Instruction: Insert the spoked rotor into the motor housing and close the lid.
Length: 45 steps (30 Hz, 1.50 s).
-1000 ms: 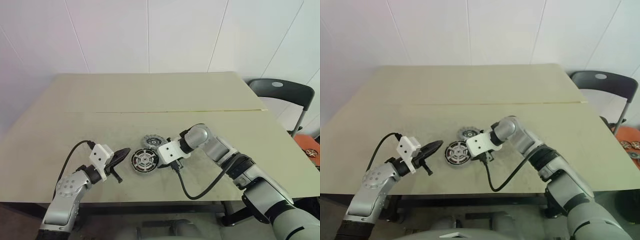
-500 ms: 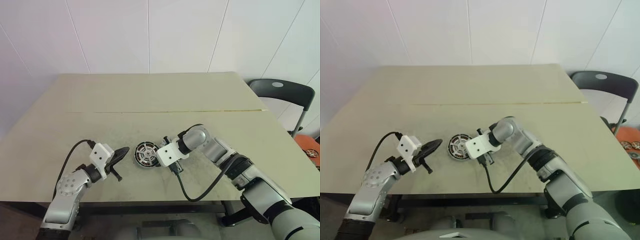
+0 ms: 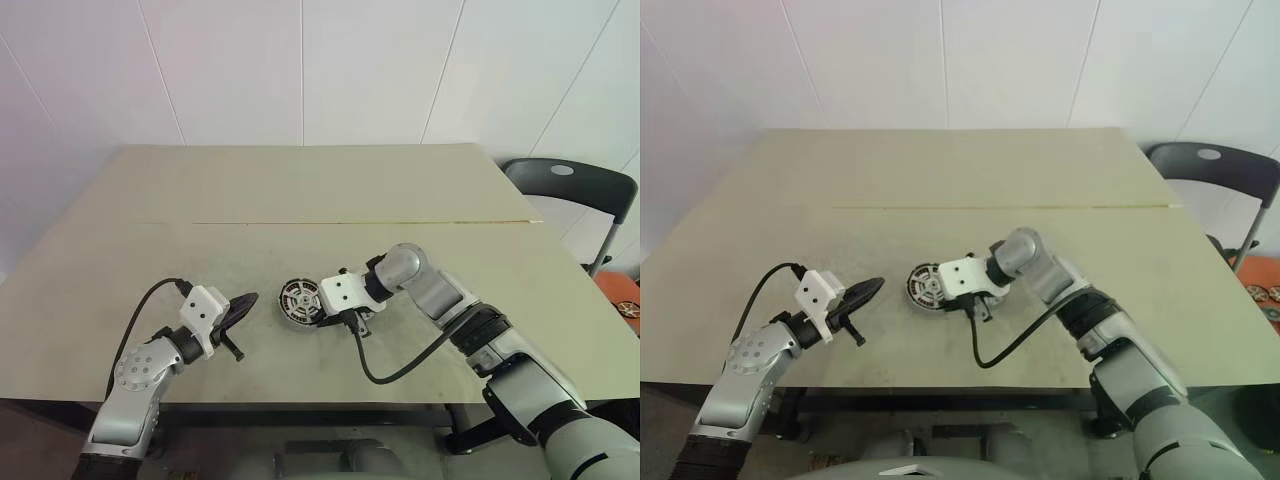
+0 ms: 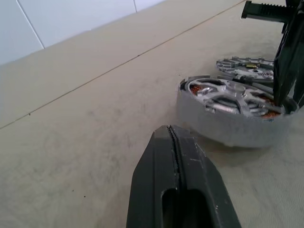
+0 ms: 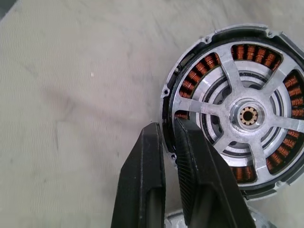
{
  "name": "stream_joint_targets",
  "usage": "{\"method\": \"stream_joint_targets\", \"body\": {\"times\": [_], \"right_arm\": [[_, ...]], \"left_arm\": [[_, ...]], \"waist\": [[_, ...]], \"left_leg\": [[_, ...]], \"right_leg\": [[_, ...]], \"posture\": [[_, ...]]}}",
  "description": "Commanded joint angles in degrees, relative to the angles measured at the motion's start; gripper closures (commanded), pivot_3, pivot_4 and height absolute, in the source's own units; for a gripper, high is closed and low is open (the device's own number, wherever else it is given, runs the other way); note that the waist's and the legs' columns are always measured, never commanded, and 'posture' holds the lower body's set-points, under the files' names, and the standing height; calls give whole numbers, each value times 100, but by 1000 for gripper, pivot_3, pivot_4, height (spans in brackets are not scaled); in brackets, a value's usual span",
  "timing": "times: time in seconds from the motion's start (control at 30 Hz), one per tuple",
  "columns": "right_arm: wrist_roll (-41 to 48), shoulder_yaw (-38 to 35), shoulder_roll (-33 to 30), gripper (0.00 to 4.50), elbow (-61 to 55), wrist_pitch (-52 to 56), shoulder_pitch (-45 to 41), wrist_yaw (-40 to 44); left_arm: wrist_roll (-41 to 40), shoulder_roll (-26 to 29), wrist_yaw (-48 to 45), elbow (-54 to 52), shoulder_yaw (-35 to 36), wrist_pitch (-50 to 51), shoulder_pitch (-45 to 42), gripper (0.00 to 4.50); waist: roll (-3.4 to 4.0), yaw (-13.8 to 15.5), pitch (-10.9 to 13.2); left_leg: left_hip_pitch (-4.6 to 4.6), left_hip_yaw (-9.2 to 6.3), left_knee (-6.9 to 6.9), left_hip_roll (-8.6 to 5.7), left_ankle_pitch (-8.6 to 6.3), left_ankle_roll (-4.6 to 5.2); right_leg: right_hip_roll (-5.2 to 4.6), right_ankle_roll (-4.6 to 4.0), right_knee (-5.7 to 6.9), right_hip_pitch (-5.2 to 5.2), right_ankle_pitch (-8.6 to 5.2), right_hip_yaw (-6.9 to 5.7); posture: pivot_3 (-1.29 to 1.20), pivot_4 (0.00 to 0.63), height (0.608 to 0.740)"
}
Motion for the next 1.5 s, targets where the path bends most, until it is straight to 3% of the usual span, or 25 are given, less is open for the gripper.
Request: {"method": "stream_joint_targets", "body": {"times": [0.03,0.27,0.47,0.87,1.17,1.3,1.5], "right_arm": [[84,-345,-235,4422,109,81,-225,68],[87,-366,-597,4422,155,122,-224,465],[292,-139,-787,4422,-502,409,232,1100],[145,-223,-201,4422,-172,468,257,525],[578,-648,-246,1603,-136,889,160,763],[1578,-1228,-280,1603,-722,2101,268,991],[2670,-2294,-162,1603,-1063,3916,543,175]], "left_arm": [[31,36,4,-44,37,-143,-96,4500],[61,56,-7,3,23,-155,-113,4500],[-30,81,-104,-9,8,-68,-111,4500],[-492,-2,-217,-232,100,267,-208,4500],[-397,-6,-247,-138,29,231,-254,4500],[-410,15,-269,-124,48,226,-260,4500],[-385,-33,-275,-90,-30,204,-302,4500]], "waist": [[0,-2,0],[1,0,1],[0,11,0],[-12,-39,-8],[-4,-62,-3],[3,-6,2],[1,20,1]], "left_leg": [[-1,-1,-1,0,0,0],[-2,-1,-11,0,-1,0],[-6,-3,-13,0,-2,2],[6,-6,-21,11,-4,4],[26,-5,-7,35,-3,5],[10,-4,0,32,-3,4],[-2,-9,-21,7,-4,3]], "right_leg": [[0,0,-2,0,0,-1],[-1,0,-7,-3,0,-2],[-5,0,-13,-2,0,-7],[-15,1,-12,0,2,-41],[-28,-34,6,-1,19,-102],[-37,-34,4,-11,20,-108],[-85,-24,-13,-14,24,-148]], "posture": [[0,0,740],[0,0,740],[0,0,740],[0,0,740],[0,0,740],[0,0,740],[0,0,740]]}}
